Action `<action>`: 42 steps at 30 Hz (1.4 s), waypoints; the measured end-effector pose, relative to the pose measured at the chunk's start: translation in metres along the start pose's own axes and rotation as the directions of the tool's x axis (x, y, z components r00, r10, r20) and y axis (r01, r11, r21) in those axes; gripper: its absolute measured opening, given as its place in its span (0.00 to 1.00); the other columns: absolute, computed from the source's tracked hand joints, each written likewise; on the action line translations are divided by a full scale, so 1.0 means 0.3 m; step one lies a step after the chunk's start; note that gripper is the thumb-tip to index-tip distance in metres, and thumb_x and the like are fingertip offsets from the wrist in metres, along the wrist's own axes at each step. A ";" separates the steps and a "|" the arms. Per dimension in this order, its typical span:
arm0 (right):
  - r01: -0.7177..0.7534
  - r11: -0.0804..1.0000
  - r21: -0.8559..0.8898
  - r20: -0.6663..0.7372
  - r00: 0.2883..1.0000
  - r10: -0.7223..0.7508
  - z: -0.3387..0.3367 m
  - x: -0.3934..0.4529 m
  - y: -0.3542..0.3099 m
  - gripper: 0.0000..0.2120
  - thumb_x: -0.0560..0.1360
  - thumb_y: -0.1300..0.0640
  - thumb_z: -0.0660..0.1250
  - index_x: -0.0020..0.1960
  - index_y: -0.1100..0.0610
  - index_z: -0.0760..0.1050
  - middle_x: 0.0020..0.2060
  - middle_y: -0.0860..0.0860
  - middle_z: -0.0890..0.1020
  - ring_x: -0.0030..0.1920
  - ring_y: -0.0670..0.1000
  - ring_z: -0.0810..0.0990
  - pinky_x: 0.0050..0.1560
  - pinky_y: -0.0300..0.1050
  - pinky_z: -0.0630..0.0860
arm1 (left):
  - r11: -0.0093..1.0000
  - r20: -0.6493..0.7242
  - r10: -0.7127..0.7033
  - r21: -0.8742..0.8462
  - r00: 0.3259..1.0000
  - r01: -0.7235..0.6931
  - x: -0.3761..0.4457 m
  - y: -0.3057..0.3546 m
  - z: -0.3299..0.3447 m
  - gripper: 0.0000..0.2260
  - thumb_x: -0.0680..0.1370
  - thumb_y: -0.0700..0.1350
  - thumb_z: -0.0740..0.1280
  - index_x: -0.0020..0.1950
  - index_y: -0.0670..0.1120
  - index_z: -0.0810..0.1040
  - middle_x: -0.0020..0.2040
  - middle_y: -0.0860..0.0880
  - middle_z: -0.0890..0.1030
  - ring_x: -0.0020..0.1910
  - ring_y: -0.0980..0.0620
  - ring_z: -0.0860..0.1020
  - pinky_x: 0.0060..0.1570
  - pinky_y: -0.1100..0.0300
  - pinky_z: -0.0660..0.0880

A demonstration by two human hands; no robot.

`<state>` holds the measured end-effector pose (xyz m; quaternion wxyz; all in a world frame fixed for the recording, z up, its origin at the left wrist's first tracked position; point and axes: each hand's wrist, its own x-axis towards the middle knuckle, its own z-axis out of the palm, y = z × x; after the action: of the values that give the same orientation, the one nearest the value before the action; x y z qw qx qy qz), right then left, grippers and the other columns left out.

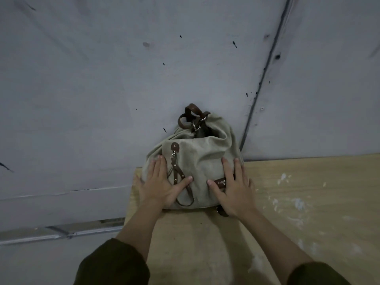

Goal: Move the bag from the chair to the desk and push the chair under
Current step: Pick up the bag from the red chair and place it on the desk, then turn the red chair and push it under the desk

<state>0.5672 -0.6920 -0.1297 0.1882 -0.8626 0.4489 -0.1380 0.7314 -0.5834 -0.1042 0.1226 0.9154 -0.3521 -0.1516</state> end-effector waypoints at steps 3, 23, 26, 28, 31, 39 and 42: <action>-0.024 0.999 0.038 0.037 0.999 0.023 -0.014 -0.008 0.005 0.40 0.63 0.27 0.44 0.72 0.40 0.44 0.76 0.53 0.50 0.75 0.56 0.49 0.69 0.63 0.58 | 0.999 0.050 -0.016 -0.043 0.999 0.018 -0.004 0.000 -0.007 0.51 0.64 0.75 0.55 0.75 0.50 0.39 0.78 0.54 0.41 0.76 0.56 0.40 0.71 0.37 0.38; -0.352 0.936 -0.012 0.069 0.934 0.352 -0.245 -0.652 0.150 0.28 0.75 0.49 0.62 0.70 0.55 0.58 0.69 0.57 0.65 0.68 0.59 0.65 0.63 0.57 0.67 | 0.902 -0.011 0.279 -0.341 0.960 -0.266 -0.588 -0.010 0.186 0.30 0.69 0.42 0.70 0.68 0.38 0.64 0.67 0.37 0.70 0.66 0.38 0.69 0.66 0.49 0.66; -0.452 0.892 -0.008 0.022 0.892 0.452 -0.271 -0.835 0.175 0.27 0.75 0.51 0.62 0.70 0.56 0.59 0.68 0.58 0.66 0.67 0.59 0.66 0.63 0.57 0.67 | 0.836 0.136 0.484 -0.365 0.864 -0.410 -0.717 0.021 0.244 0.29 0.70 0.42 0.69 0.69 0.39 0.64 0.69 0.39 0.69 0.66 0.41 0.71 0.66 0.53 0.67; -0.510 0.860 0.003 -0.015 0.860 0.510 -0.283 -0.968 0.183 0.26 0.75 0.52 0.62 0.69 0.57 0.60 0.67 0.58 0.67 0.66 0.59 0.67 0.63 0.56 0.68 | 0.757 0.236 0.637 -0.372 0.734 -0.537 -0.803 0.034 0.265 0.28 0.72 0.42 0.68 0.69 0.40 0.64 0.69 0.41 0.69 0.66 0.43 0.71 0.65 0.57 0.66; -0.609 0.793 0.026 -0.069 0.790 0.609 -0.298 -1.177 0.182 0.23 0.74 0.53 0.62 0.67 0.57 0.63 0.66 0.58 0.70 0.65 0.59 0.68 0.62 0.55 0.69 | 0.599 0.377 0.797 -0.391 0.472 -0.699 -0.919 0.050 0.282 0.27 0.73 0.44 0.67 0.70 0.41 0.64 0.70 0.43 0.69 0.68 0.47 0.70 0.62 0.63 0.63; -0.850 0.507 0.140 -0.189 0.480 0.857 -0.297 -1.819 0.117 0.16 0.73 0.56 0.61 0.60 0.59 0.72 0.59 0.58 0.77 0.58 0.60 0.75 0.58 0.55 0.73 | 0.273 0.507 0.861 -0.508 -0.027 -0.817 -1.290 0.132 0.364 0.23 0.73 0.43 0.66 0.67 0.41 0.68 0.67 0.43 0.73 0.67 0.48 0.71 0.60 0.68 0.61; -0.899 0.395 0.188 -0.252 0.344 0.904 -0.309 -2.041 0.078 0.15 0.73 0.56 0.62 0.58 0.57 0.73 0.58 0.57 0.77 0.59 0.59 0.75 0.59 0.54 0.73 | 0.162 0.514 0.834 -0.577 -0.201 -0.801 -1.466 0.167 0.399 0.20 0.73 0.39 0.67 0.65 0.41 0.70 0.64 0.45 0.76 0.64 0.51 0.73 0.60 0.68 0.62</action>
<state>0.1702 -0.2169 -0.0998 0.1655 -0.4368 0.8713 -0.1504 0.3469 -0.3337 -0.1139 0.0431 0.2833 -0.8640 -0.4139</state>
